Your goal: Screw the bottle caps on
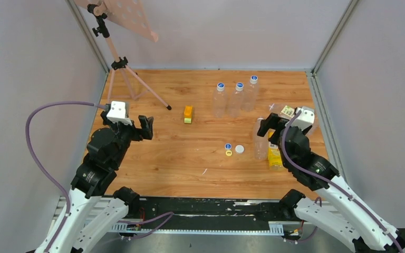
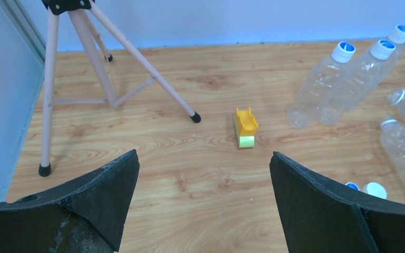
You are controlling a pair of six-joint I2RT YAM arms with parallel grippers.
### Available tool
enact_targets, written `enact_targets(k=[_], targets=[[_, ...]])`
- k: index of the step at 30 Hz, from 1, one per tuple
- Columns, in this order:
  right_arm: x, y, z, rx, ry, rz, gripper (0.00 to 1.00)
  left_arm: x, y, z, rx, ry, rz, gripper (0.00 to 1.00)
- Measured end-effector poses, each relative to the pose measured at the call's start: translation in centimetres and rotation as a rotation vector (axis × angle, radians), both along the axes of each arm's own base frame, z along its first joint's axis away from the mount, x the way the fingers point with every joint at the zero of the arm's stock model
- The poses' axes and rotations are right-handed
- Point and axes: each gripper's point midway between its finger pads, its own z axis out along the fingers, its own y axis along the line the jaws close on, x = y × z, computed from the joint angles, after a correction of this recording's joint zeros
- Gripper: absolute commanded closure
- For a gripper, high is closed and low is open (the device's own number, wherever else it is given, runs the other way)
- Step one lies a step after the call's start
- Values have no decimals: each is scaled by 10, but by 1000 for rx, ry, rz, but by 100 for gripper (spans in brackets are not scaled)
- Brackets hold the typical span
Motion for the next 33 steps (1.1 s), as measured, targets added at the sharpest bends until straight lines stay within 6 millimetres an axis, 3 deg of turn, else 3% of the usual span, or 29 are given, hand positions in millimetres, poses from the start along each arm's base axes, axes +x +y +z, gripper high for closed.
enact_targets(k=[4, 8, 12, 15, 22, 33], targets=[[4, 9, -3, -25, 50, 27, 0, -1, 2, -9, 28, 19, 2, 0], [14, 37, -12, -19, 155, 97, 0, -6, 3, -22, 24, 24, -3, 0], [16, 55, -46, -16, 311, 144, 0, -11, 3, -26, 20, 26, -16, 0], [15, 51, -73, 17, 437, 136, 0, -11, 3, -28, 22, 37, -17, 0], [19, 38, -104, 79, 579, 96, 0, -6, -2, -39, 40, 78, -29, 0], [19, 28, -170, 62, 827, 80, 5, 3, -11, -57, 72, 150, -50, 0]])
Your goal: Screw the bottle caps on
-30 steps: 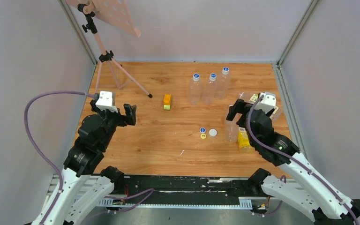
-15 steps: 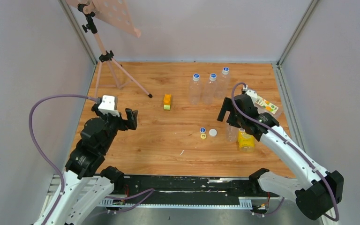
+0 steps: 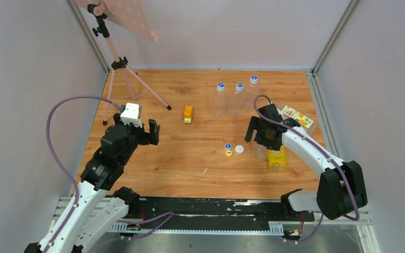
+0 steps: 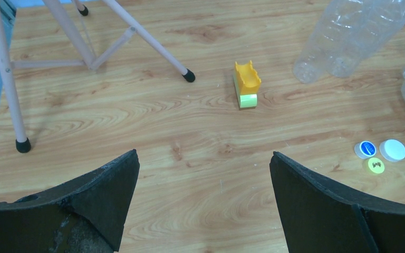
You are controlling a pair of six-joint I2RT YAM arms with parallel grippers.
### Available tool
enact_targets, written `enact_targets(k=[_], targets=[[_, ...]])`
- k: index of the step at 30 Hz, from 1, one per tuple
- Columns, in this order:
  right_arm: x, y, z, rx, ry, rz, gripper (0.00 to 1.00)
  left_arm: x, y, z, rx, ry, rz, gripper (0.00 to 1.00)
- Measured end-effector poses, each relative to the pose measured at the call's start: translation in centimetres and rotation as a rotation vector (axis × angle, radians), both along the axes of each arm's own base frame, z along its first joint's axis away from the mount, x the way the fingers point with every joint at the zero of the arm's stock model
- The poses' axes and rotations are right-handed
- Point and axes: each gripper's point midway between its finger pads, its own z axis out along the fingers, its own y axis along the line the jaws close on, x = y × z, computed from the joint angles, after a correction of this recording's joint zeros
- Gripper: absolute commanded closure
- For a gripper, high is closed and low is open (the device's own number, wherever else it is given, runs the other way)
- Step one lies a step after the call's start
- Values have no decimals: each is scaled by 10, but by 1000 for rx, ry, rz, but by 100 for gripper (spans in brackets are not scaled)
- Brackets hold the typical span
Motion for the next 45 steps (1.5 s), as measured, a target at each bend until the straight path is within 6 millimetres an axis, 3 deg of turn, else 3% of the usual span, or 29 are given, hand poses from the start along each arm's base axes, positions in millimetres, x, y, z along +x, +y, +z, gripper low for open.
enact_targets(k=[9, 14, 25, 29, 35, 45], targets=[[-22, -1, -34, -16, 125, 44, 8, 14, -13, -32, 31, 125, -15, 0], [-23, -1, -49, -33, 171, 50, 13, 23, -26, -41, 5, 194, -29, 0], [-22, 0, -57, -15, 140, 53, 41, 24, -45, -44, -117, 262, -47, 0], [-22, 1, -37, 16, 59, 47, 49, 19, -55, -39, -158, 265, -99, 0], [-22, 10, 10, 76, -149, 35, 52, 13, -86, -20, -295, 223, -245, 0], [-49, 71, 83, 294, -518, 219, 55, -2, -147, 13, -447, 180, -490, 0]])
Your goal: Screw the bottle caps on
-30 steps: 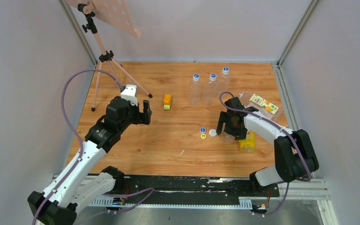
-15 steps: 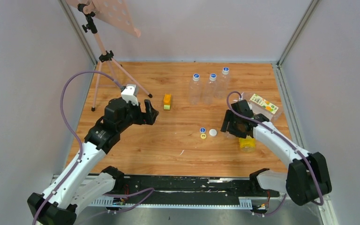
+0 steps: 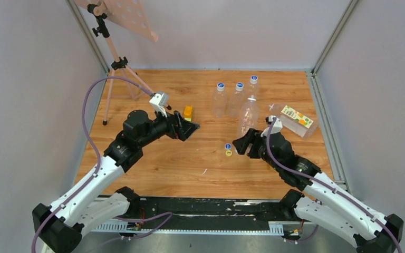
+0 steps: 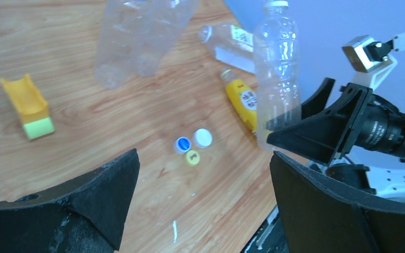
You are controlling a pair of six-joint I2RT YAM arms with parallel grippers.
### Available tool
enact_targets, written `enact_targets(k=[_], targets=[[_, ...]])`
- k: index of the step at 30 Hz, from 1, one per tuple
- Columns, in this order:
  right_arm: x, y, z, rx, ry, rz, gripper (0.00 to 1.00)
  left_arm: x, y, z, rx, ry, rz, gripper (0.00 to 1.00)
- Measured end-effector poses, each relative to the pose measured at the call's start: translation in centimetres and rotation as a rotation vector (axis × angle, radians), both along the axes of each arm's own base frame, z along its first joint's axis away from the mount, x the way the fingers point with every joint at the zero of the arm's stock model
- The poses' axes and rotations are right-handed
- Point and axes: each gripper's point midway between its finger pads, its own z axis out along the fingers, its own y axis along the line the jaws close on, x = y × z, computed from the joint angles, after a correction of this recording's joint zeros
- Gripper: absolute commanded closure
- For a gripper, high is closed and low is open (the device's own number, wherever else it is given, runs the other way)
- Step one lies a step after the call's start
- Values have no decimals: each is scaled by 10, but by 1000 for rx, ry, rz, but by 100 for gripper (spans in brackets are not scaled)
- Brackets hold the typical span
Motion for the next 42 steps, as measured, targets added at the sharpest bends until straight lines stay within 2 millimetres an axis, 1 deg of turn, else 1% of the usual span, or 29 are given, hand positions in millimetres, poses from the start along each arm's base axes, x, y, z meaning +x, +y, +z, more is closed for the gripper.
enact_targets(k=[2, 7, 10, 14, 17, 22, 25, 31, 35, 38, 40, 41, 42], targets=[[-3, 15, 15, 67, -74, 46, 55, -4, -11, 9, -30, -26, -35, 0], [-4, 46, 44, 172, -198, 146, 55, -12, -32, 29, -96, -86, -101, 0], [-6, 67, 63, 231, -267, 227, 55, -16, -45, 32, -115, -100, -139, 0], [-13, 90, 82, 297, -337, 338, 55, -18, -59, 31, -127, -103, -177, 0], [-20, 102, 88, 328, -368, 415, 55, -18, -65, 34, -145, -109, -189, 0], [-31, 117, 93, 368, -395, 520, 55, -17, -70, 46, -196, -131, -206, 0], [-36, 123, 95, 390, -408, 566, 56, -17, -76, 54, -236, -142, -226, 0], [-42, 129, 98, 413, -425, 613, 58, -17, -89, 57, -299, -121, -274, 4], [-45, 131, 97, 423, -430, 637, 58, -19, -93, 59, -330, -113, -302, 10], [-46, 132, 98, 428, -435, 649, 57, -22, -94, 63, -349, -120, -316, 18], [-47, 133, 99, 431, -438, 653, 56, -24, -94, 67, -364, -126, -327, 24], [-47, 134, 98, 432, -438, 657, 55, -25, -94, 69, -369, -127, -330, 28], [-47, 134, 98, 432, -438, 658, 54, -26, -95, 71, -376, -132, -337, 30]])
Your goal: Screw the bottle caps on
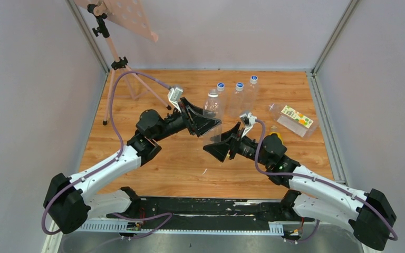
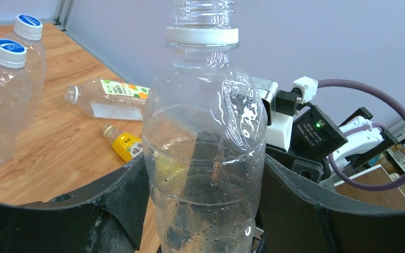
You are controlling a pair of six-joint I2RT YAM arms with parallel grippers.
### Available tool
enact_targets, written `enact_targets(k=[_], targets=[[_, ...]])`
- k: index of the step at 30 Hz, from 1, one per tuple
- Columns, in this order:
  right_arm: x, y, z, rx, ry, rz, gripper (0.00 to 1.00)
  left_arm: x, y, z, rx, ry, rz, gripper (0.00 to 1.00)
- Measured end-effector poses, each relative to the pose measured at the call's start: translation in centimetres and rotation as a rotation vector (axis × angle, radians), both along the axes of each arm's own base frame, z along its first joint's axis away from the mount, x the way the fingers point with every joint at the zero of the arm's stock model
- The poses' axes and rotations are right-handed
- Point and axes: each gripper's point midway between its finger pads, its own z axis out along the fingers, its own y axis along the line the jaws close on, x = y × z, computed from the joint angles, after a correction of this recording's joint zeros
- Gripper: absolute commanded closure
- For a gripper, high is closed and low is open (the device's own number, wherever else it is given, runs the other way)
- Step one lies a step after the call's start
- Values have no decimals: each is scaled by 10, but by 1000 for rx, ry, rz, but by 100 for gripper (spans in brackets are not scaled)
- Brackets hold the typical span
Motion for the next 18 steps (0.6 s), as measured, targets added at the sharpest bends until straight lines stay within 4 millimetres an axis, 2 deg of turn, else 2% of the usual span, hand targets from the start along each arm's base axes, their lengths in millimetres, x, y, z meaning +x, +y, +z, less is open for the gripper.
enact_targets(k=[3, 11, 15, 18], targets=[[1, 0, 1, 2, -2, -3, 49, 0, 0, 0, -10, 2, -2, 37], [3, 2, -8, -25, 19, -6, 19, 2, 2, -11, 26, -2, 22, 46], [6, 0, -17, -93, 51, -22, 13, 11, 15, -27, 159, -26, 114, 46], [11, -2, -19, -162, 76, -48, 13, 21, 35, -30, 286, -82, 222, 46]])
